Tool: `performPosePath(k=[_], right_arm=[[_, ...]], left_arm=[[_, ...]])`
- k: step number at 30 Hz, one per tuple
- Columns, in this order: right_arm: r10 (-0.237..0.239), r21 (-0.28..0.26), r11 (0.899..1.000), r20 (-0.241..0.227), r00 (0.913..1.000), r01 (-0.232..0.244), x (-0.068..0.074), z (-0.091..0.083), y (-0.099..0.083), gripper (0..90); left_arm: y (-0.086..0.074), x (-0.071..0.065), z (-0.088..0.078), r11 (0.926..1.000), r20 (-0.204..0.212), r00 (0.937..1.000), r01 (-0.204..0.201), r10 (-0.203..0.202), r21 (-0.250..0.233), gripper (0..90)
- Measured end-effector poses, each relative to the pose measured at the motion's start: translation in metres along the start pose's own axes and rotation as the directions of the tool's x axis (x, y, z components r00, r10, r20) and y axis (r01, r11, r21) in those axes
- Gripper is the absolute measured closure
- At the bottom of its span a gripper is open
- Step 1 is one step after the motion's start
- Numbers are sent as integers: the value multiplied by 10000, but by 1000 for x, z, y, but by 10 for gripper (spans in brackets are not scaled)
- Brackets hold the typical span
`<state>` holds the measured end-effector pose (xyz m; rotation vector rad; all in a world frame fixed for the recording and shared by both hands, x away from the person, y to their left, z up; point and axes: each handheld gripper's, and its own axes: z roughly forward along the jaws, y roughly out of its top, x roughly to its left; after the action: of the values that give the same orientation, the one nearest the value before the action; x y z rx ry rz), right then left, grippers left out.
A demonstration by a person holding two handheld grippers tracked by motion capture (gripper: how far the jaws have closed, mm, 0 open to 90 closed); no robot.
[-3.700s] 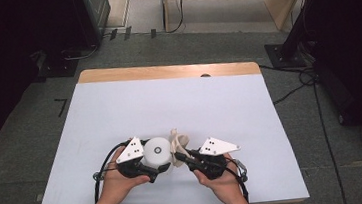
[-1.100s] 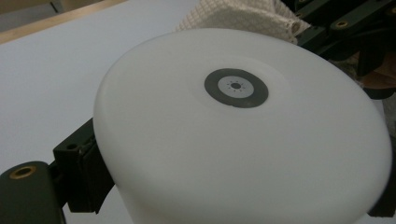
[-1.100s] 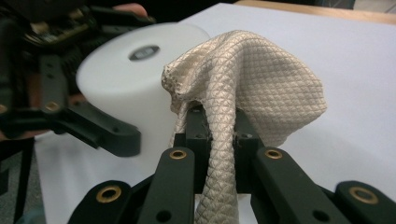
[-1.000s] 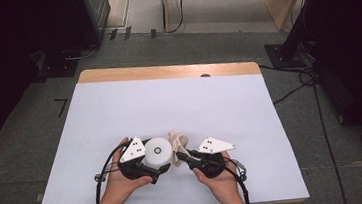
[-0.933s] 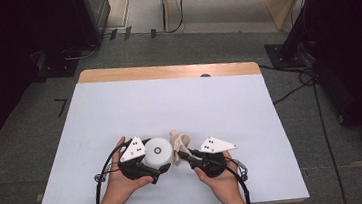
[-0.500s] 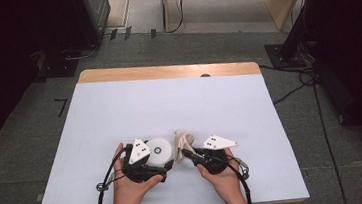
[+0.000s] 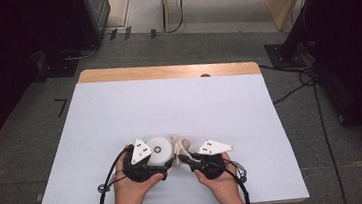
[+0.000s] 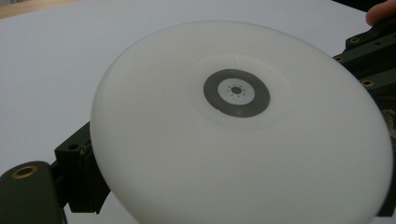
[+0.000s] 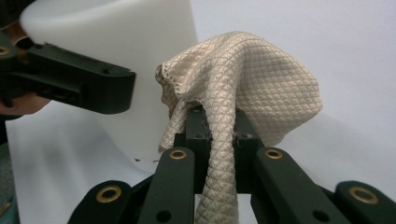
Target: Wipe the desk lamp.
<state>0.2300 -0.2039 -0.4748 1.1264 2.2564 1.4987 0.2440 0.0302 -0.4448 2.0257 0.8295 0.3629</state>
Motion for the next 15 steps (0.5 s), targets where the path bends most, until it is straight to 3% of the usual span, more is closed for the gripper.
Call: performPosePath(k=[3,8,11,15], right_arm=[[-114,-13,9999,-3,9999,114,3,-2,1,823],[-151,-109,9998,-143,9998,149,5,1,1,823],[-228,-149,9996,-352,9991,223,7,3,0,823],[-219,-197,9996,-435,9988,211,8,1,-2,824]], left_arm=[[1,6,1,9991,504,9979,-416,415,5,80],[1,16,2,9971,1242,9894,-741,756,-163,82],[1,19,2,9914,1548,9793,-1300,1306,-143,82],[-1,22,3,9873,1935,9682,-1546,1586,-355,82]])
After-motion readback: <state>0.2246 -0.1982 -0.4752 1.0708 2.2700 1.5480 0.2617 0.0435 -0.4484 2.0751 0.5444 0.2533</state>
